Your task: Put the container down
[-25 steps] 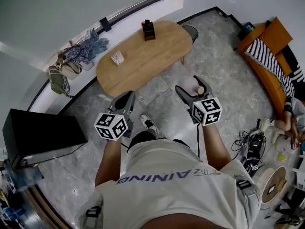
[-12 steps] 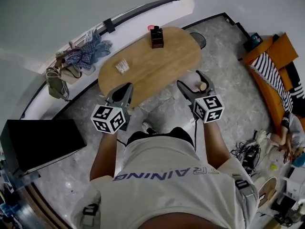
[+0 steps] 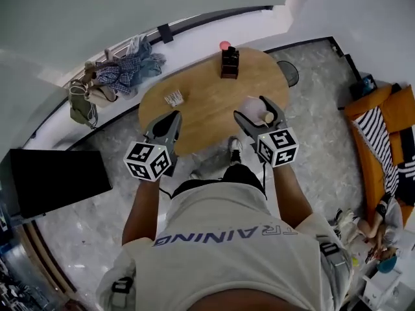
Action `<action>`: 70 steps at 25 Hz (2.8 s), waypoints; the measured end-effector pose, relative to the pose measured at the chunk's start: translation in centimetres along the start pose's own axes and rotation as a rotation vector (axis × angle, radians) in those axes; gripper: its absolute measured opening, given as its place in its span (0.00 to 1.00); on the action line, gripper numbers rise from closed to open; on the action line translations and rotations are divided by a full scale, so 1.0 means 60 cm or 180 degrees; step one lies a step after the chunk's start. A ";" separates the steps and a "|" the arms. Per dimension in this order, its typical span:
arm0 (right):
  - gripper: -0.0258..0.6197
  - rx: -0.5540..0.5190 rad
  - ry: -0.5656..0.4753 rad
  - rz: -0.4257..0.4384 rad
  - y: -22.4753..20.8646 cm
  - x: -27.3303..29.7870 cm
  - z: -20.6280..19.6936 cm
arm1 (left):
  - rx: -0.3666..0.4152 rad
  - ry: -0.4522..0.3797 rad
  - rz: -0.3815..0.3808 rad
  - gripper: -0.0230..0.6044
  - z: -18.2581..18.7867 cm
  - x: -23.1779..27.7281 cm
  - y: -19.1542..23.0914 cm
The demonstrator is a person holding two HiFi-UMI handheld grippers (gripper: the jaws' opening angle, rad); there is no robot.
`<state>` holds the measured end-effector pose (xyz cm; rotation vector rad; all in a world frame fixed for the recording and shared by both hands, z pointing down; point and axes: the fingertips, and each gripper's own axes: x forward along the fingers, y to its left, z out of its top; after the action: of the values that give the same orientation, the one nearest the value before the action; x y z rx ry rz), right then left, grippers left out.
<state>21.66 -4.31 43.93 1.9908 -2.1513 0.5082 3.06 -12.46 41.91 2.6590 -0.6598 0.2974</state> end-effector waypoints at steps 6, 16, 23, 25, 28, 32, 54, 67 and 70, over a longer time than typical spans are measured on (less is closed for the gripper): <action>0.68 -0.0383 0.0066 0.0483 -0.089 0.105 0.063 | -0.0126 -0.0192 0.0499 0.04 0.044 0.084 0.015; 0.68 -0.0513 0.0196 0.0940 -0.155 0.228 0.108 | -0.0199 -0.0232 0.1120 0.04 0.061 0.132 0.052; 0.68 -0.0437 0.0465 0.0995 -0.118 0.297 0.061 | -0.0362 -0.0166 0.1259 0.04 0.028 0.114 0.122; 0.68 -0.0405 0.0553 0.0988 -0.102 0.314 0.043 | -0.0368 -0.0109 0.1276 0.04 0.016 0.108 0.146; 0.68 -0.0396 0.0728 0.0986 -0.081 0.347 0.004 | -0.0438 -0.0059 0.1298 0.04 -0.003 0.100 0.183; 0.68 -0.0370 0.0948 0.0962 -0.055 0.417 -0.064 | -0.0482 0.0060 0.1283 0.04 -0.037 0.103 0.235; 0.68 -0.0715 0.2119 0.0928 -0.032 0.676 -0.611 | -0.0927 0.0528 0.1350 0.04 -0.324 0.197 0.365; 0.68 -0.1173 0.2023 0.1107 0.010 0.706 -0.705 | -0.1164 0.0593 0.1369 0.04 -0.427 0.218 0.350; 0.68 -0.1171 0.2047 0.1105 0.009 0.703 -0.703 | -0.1159 0.0587 0.1356 0.04 -0.418 0.218 0.337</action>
<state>12.55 -28.59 97.62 1.0715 -1.9756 0.6344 1.79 -23.89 74.69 2.1029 -1.1000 0.4798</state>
